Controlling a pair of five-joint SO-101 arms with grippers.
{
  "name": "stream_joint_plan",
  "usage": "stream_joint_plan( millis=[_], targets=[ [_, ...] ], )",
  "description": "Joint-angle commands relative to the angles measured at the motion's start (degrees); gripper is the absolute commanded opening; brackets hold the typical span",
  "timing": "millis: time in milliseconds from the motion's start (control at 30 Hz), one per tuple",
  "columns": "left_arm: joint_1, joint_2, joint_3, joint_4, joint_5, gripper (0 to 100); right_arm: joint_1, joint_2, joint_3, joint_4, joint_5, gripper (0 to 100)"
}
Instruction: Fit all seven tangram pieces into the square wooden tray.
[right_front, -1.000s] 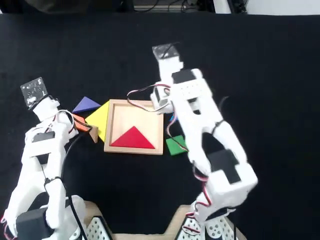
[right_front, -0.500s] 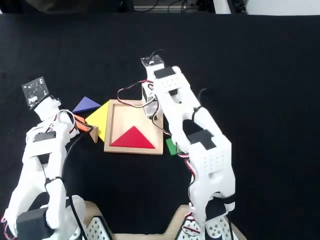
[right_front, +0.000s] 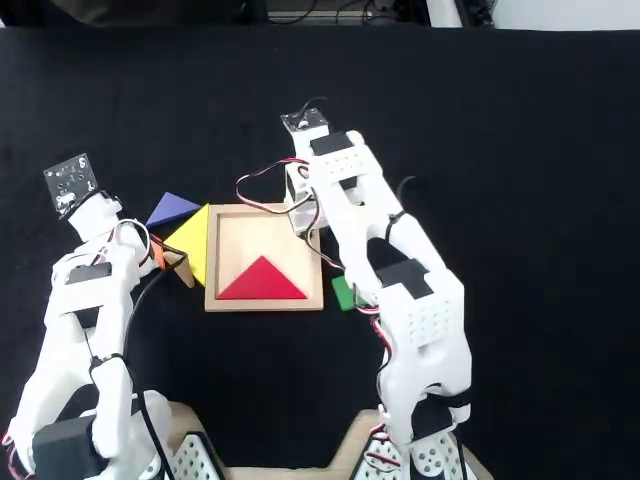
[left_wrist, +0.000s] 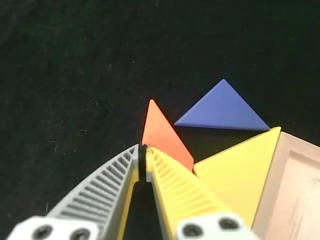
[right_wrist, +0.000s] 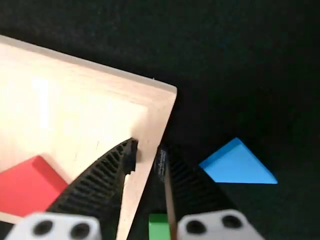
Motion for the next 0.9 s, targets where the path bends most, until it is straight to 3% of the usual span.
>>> stream_joint_plan(
  millis=[0, 167, 467, 633, 733, 867],
  targets=[
    [0.57, -1.67, -0.4, -1.41, 0.53, 3, 4.31, -0.31, -2.95, 0.44, 2.73, 1.8],
    [0.57, -1.67, -0.4, -1.41, 0.53, 3, 7.65, -0.31, -3.03, 0.35, 6.24, 1.8],
    [0.57, -1.58, -0.57, -1.05, 0.53, 3, 6.86, -0.75, -4.26, 0.97, 5.98, 3.7],
    [0.66, -1.58, -0.57, -0.97, 0.53, 6, 7.03, -0.75, -9.1, 7.3, 4.75, 22.3],
    [0.66, -1.67, -0.66, -0.97, 0.53, 13, 6.95, -0.75, -15.78, 11.78, 5.8, 22.1],
    [0.57, -1.76, -0.66, -0.79, 0.26, 13, 5.71, -0.75, -28.0, 20.48, 5.54, 20.8]
  ],
)
